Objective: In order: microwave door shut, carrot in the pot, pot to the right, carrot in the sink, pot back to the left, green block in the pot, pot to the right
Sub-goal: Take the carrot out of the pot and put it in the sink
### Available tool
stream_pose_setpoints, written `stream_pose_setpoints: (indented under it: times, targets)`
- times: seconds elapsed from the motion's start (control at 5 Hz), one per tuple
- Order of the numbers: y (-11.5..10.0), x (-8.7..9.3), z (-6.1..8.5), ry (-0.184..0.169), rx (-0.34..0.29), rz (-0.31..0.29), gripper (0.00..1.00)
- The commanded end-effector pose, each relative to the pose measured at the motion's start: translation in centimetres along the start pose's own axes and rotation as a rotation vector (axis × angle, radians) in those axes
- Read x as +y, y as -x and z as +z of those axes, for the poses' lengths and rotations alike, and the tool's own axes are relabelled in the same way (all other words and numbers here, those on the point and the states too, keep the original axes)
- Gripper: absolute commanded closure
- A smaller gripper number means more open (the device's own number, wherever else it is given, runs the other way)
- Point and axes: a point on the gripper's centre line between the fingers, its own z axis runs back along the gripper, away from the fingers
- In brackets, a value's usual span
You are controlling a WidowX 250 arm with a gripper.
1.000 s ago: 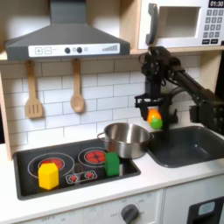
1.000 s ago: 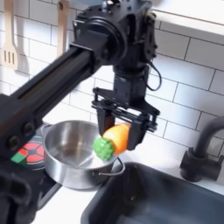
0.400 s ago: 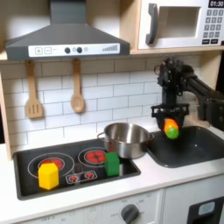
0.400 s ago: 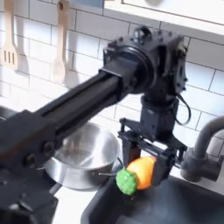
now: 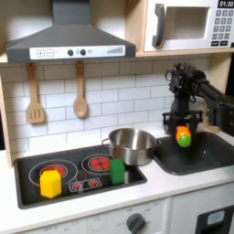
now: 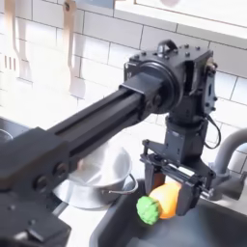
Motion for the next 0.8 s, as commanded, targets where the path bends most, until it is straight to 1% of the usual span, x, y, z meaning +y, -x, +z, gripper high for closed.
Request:
stream_pose_setpoints:
  times: [0.0,0.2,0.4,0.6]
  targets:
    - [0.4,0.0,-0.9,0.018,0.039,-0.016,0.00]
    - [0.2,0.5,0.1,0.017,0.002,0.003,0.00]
    - [-0.2,1.0,0.5,-0.003,0.000,0.014,0.00]
    - [-0.3,2.7,2.3,-0.023,-0.042,0.058,0.00]
